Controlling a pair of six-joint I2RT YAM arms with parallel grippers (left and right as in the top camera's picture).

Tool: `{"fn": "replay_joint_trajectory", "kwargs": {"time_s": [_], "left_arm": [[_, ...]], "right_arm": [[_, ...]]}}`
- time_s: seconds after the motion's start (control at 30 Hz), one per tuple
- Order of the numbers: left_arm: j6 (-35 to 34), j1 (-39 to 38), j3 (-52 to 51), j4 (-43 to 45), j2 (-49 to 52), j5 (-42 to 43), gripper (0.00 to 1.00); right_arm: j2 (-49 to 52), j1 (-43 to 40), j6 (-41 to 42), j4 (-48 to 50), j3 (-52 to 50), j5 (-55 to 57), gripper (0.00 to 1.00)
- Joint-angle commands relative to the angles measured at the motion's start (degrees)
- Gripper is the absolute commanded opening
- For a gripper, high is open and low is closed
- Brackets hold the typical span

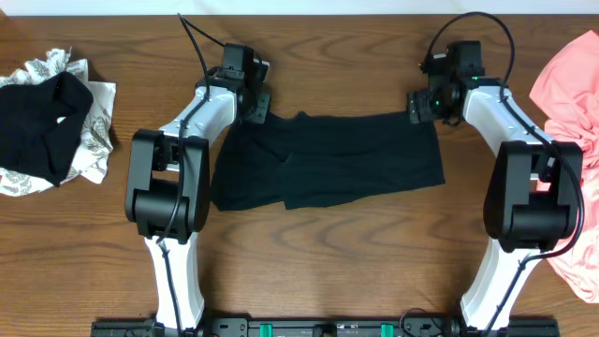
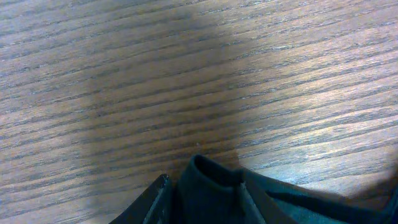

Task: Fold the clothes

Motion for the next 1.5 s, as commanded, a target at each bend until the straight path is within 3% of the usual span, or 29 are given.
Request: {"fn": "replay_joint_trajectory", "kwargs": {"time_s": [0.0, 1.0, 1.3, 1.37, 1.47], "left_arm": [[0.4, 0.3, -0.4, -1.2, 2.9, -0.7, 0.35], [0.4, 0.3, -0.4, -0.9, 2.9, -0.7, 0.35], [0.3, 0.3, -0.3, -0.7, 2.9, -0.7, 0.33], [-0.7, 0.3, -0.1, -0.7, 2.9, -0.7, 0.26], [-2.2, 0.3, 0.3, -0.9, 2.8, -0.7, 0.06]], "right_arm": [[-2.3, 0.0, 0.6, -0.4, 1.5, 0.3, 0.79], [4.4, 1.2, -4.5, 0.3, -2.3, 0.2, 0.74], [4.5, 1.3, -4.5, -0.1, -2.3, 0.2, 0.32], [4.5, 1.2, -4.5, -0.1, -2.3, 0.2, 0.3], [4.5, 1.2, -4.5, 0.1, -2.3, 0.2, 0.3]]}}
